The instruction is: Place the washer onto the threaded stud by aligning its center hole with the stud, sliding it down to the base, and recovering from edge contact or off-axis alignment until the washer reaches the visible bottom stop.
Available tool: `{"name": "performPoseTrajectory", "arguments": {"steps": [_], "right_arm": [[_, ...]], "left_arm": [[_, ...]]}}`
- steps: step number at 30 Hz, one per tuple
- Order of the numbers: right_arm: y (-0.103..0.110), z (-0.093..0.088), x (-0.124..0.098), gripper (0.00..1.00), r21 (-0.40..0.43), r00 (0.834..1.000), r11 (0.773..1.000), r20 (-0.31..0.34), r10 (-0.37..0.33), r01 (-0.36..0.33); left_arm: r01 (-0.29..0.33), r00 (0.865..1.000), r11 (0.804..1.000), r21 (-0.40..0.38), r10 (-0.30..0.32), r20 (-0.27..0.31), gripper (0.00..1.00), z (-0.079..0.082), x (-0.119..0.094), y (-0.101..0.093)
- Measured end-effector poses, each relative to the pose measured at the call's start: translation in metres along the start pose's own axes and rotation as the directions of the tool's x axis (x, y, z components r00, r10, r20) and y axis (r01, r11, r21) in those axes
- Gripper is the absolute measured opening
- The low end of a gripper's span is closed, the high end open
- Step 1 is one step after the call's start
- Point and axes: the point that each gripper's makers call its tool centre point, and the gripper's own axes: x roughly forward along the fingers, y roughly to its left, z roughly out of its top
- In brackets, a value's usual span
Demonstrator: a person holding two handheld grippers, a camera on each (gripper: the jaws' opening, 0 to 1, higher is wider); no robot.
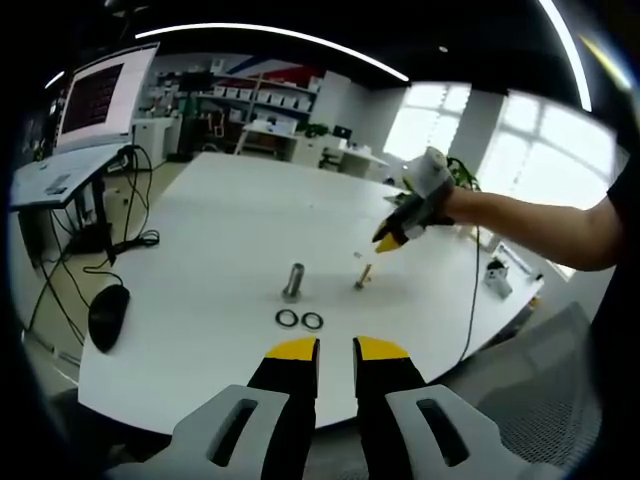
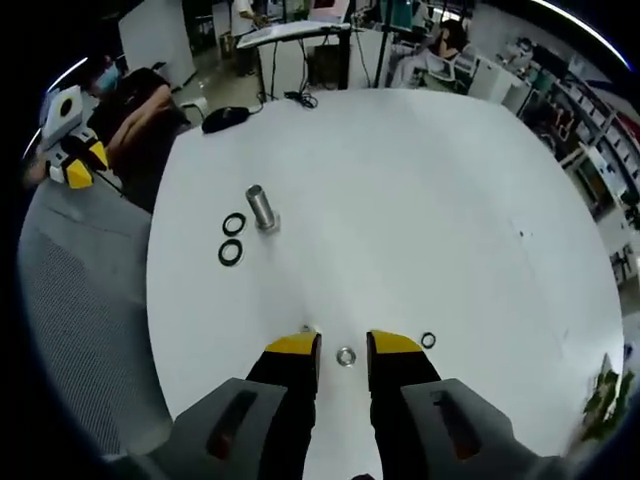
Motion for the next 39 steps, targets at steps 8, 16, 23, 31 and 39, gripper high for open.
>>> {"name": "performPoseTrajectory", "arguments": {"steps": [8,16,23,31,39], "right_arm": [[-0.002,-0.021,0.011,0.21,0.006,0.998,1.000,-0.056,0.005,-0.004],[0.004,-0.038,0.028,0.20,-0.018,0.993,0.999,-0.115,0.030,-0.033],[0.004,-0.047,0.043,0.20,-0.019,0.988,0.999,-0.146,0.047,-0.050],[0.005,-0.051,0.059,0.20,-0.037,0.982,0.997,-0.181,0.054,-0.061],[0.000,-0.058,0.067,0.20,-0.040,0.974,0.997,-0.220,0.060,-0.071]], "left_arm": [[-0.001,1.000,1.000,-0.001,0.001,0.000,0.11,0.000,0.000,0.000],[-0.002,1.000,1.000,-0.002,0.002,-0.003,0.11,0.000,0.000,0.001],[-0.004,1.000,1.000,-0.004,0.004,-0.005,0.11,-0.001,0.001,0.001],[-0.005,1.000,1.000,-0.005,0.005,-0.010,0.11,-0.001,0.001,0.002],[-0.007,1.000,1.000,-0.007,0.007,-0.015,0.11,-0.002,0.002,0.002]]}}
